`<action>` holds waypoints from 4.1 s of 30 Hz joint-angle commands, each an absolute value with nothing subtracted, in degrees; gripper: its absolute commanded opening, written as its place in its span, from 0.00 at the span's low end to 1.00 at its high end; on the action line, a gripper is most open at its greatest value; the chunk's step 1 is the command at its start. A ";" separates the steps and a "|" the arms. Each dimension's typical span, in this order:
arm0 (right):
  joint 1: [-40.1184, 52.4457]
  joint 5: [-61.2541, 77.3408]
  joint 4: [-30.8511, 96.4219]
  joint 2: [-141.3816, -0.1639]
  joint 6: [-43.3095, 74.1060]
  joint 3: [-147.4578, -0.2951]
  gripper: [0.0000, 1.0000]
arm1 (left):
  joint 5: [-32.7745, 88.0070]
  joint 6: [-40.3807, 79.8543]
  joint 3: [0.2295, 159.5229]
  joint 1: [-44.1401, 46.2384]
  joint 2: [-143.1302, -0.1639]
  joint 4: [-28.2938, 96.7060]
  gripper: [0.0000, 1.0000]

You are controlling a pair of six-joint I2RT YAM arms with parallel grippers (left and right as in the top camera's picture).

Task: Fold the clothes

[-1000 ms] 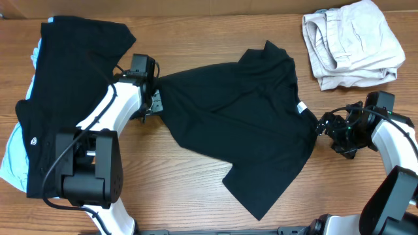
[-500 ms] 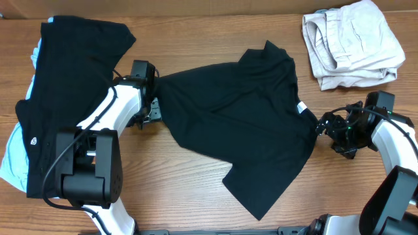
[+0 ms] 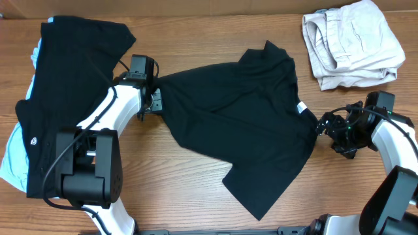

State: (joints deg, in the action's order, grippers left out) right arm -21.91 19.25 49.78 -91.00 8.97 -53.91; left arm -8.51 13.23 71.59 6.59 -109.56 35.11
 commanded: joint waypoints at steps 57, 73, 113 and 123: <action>-21.69 28.40 53.95 -87.57 9.47 -55.20 0.59 | -4.80 9.82 126.43 6.02 -114.56 83.44 0.04; -11.31 23.42 69.10 -69.43 11.68 -55.13 0.56 | -4.43 9.82 128.53 6.04 -114.54 81.76 0.04; 54.02 12.01 50.41 -89.19 36.34 -46.37 0.76 | -4.38 10.94 128.35 6.02 -114.69 79.22 0.04; 54.00 9.15 50.96 -89.73 38.35 -45.56 0.70 | -4.40 10.92 128.35 6.02 -114.69 79.24 0.04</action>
State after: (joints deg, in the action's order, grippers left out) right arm 53.95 10.94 51.00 -89.34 36.71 -46.37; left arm -4.64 10.33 127.02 6.33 -114.67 79.48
